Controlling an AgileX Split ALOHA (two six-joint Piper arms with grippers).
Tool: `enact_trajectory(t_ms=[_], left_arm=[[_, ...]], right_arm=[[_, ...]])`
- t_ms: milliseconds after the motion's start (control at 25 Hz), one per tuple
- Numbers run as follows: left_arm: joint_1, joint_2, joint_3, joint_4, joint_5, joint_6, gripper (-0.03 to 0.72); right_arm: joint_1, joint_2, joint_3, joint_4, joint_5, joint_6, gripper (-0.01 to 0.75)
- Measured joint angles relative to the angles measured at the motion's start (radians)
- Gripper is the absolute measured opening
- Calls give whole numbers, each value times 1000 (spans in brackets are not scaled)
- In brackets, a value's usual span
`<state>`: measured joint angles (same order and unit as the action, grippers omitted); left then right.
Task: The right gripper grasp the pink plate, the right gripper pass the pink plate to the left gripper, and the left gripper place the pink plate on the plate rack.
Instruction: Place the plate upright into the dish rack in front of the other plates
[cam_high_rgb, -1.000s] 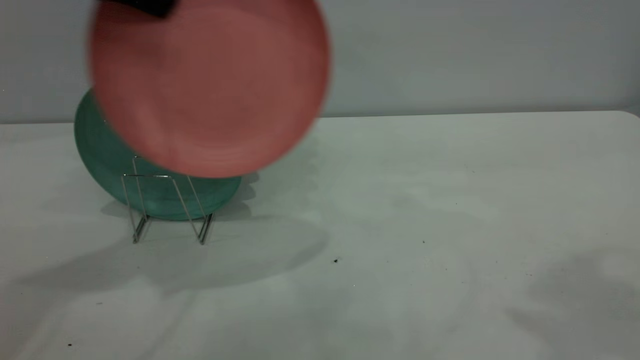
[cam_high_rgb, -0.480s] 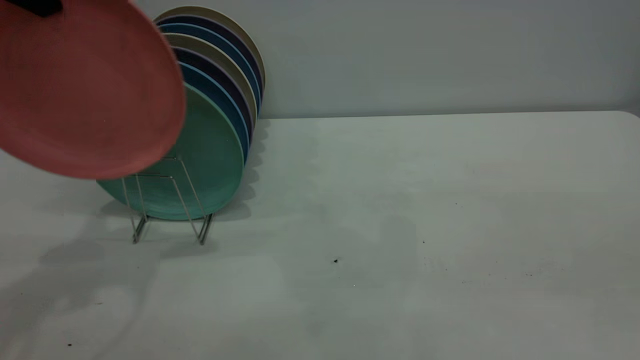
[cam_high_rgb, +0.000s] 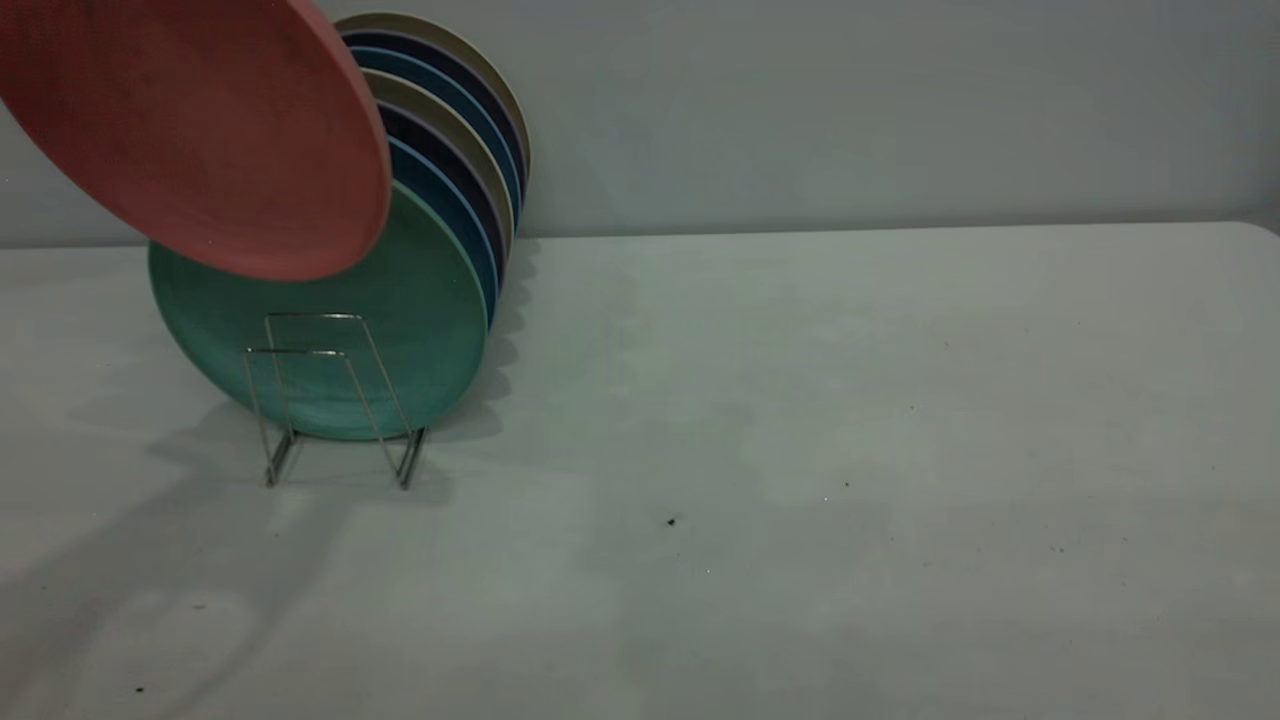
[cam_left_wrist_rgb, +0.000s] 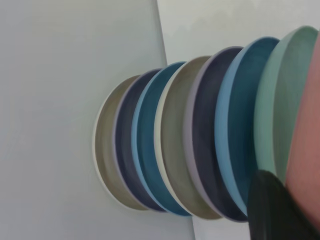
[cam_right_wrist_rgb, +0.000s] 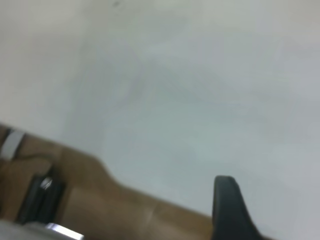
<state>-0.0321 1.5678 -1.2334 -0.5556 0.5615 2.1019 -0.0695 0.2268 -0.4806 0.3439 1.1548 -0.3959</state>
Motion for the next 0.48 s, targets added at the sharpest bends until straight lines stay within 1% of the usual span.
enact_trajectory(t_ms=[200, 480], left_arm=[[0, 34, 0, -4, -6, 0, 82], [0, 71, 0, -5, -23, 0, 82]], right_arm=[[0, -53, 0, -51, -1, 43, 446], [0, -61, 0, -73, -6, 74, 446]])
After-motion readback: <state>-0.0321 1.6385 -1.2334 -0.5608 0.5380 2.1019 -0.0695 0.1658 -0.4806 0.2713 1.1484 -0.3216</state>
